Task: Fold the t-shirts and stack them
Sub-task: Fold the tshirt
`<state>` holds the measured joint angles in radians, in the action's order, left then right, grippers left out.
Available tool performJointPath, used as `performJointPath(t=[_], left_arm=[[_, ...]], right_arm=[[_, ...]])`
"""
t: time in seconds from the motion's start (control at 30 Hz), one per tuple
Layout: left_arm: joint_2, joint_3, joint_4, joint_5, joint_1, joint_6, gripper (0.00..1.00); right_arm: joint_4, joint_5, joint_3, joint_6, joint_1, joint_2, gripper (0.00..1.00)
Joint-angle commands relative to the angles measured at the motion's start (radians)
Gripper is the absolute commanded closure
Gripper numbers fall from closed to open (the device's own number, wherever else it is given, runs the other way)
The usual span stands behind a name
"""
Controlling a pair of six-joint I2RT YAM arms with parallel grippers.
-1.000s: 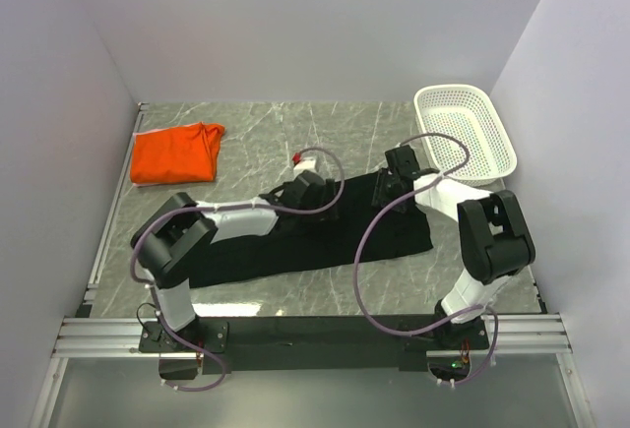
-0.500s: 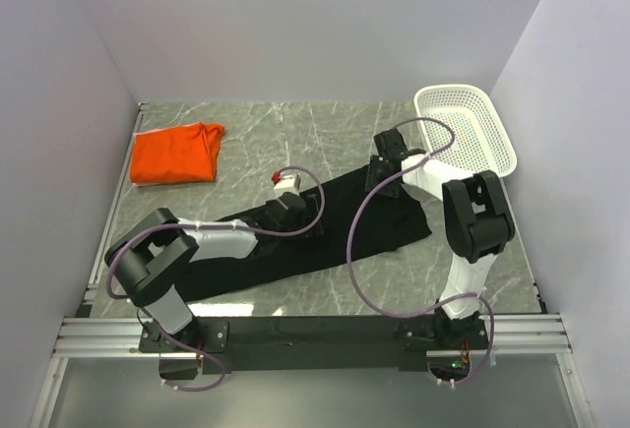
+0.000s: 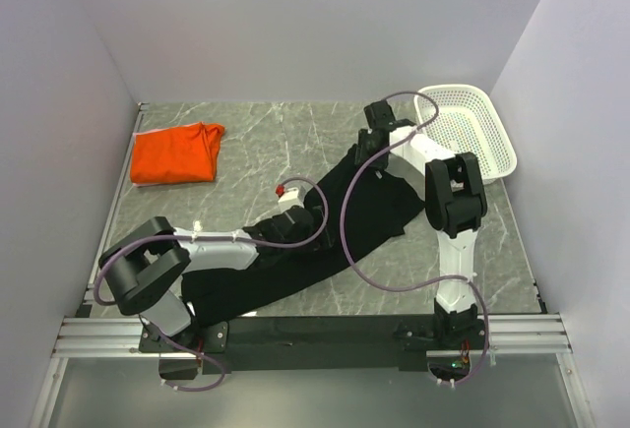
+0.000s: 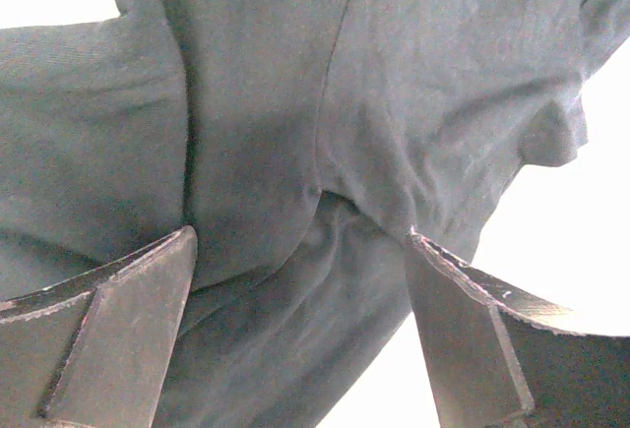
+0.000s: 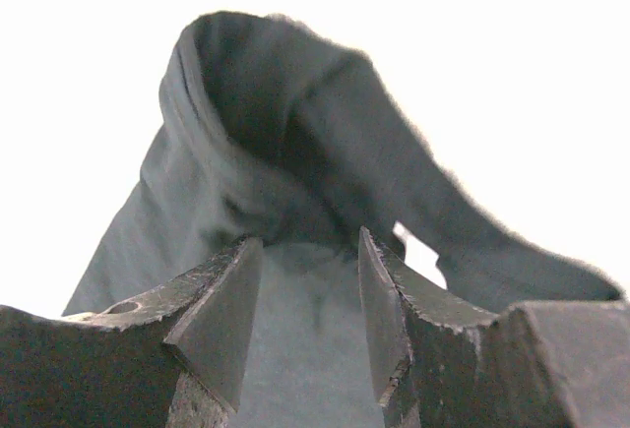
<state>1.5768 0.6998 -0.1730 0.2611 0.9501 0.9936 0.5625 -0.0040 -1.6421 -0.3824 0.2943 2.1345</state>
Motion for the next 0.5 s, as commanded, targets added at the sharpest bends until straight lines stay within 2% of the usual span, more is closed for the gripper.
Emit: performJointPath(t=[0.0,0.1,0.3,0.47], left_arm=[[-0.075,0.052,0.093,0.029,0.015,0.013,0.07],[-0.145,0.093,0.144,0.065,0.013,-0.019,0.06],[-0.264,0.057,0.266,0.136,0.015,-0.05,0.06],[-0.274,-0.038,0.297,0.064,0.016,-0.047,0.06]], right_arm=[[0.022,0.013,-0.116,0.046,-0.026,-0.021,0.49],[0.019,0.059,-0.11,0.066,-0.026,-0.114,0.48],[-0.078,0.007,0.175,0.027,-0.012,-0.407,0.47],[-0.101,0.009,0.411,-0.018,0.06,-0.53,0.47]])
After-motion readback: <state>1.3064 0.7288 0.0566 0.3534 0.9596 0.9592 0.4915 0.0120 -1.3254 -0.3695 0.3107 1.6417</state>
